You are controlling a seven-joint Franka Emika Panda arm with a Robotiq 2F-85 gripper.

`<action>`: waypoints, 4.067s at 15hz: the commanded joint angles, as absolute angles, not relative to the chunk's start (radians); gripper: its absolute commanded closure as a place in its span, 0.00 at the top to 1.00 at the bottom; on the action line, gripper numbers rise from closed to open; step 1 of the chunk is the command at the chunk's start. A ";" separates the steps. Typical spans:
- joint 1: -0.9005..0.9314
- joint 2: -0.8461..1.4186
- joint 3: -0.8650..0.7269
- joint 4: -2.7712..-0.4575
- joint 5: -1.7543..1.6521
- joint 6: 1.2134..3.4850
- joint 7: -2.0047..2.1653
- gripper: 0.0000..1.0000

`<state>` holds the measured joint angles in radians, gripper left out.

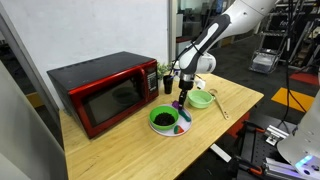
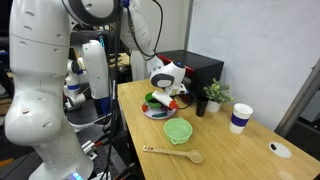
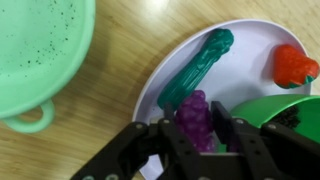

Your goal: Close the microwave door, move the white plate to the right, remove the zucchini and purple grapes from the green pot and place them on the white plate

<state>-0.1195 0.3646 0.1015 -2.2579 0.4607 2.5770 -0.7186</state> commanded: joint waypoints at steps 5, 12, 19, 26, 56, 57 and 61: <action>-0.154 0.406 0.135 -2.253 0.462 2.629 -0.692 0.16; -0.161 0.411 0.151 -2.249 0.464 2.640 -0.681 0.16; -0.174 0.414 0.174 -2.226 0.471 2.665 -0.682 0.16; -0.177 0.432 0.182 -2.214 0.466 2.682 -0.679 0.16; -0.253 0.466 0.251 -2.210 0.453 2.746 -0.686 0.65; -0.255 0.463 0.252 -2.208 0.455 2.744 -0.687 0.67; -0.261 0.449 0.250 -2.195 0.455 2.734 -0.688 0.76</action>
